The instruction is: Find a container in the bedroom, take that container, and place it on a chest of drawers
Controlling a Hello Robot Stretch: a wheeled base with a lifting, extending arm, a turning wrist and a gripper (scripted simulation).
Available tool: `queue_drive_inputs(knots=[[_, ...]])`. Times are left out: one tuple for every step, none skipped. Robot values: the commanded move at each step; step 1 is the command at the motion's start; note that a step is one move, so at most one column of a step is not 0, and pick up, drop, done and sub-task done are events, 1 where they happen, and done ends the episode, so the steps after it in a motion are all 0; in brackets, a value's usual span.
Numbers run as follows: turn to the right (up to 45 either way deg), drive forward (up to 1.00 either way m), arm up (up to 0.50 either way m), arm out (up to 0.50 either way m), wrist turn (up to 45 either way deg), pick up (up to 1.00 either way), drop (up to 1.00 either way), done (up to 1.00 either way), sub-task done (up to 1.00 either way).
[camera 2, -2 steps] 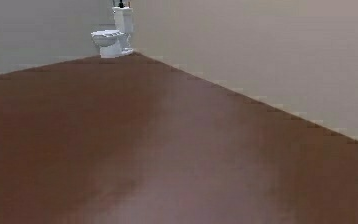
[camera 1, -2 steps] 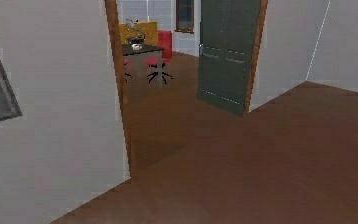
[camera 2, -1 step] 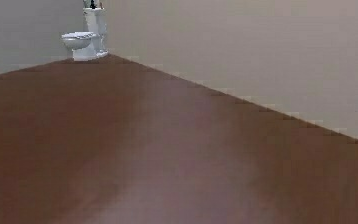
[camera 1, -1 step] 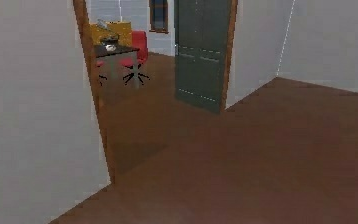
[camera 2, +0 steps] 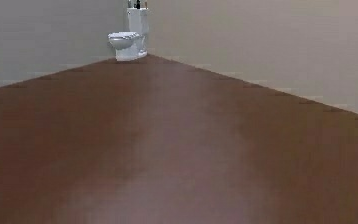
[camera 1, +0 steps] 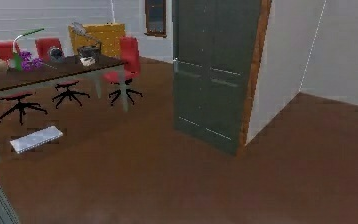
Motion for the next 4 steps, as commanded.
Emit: queue_drive_inputs(knots=[[6.0,0.00,0.00,0.00,0.0,0.00,0.00,0.00,0.00],[0.0,0.20,0.00,0.00,0.0,0.00,0.00,0.00,0.00],[-9.0,0.00,0.00,0.00,0.0,0.00,0.00,0.00,0.00],[0.0,0.45,0.00,0.00,0.0,0.00,0.00,0.00,0.00]])
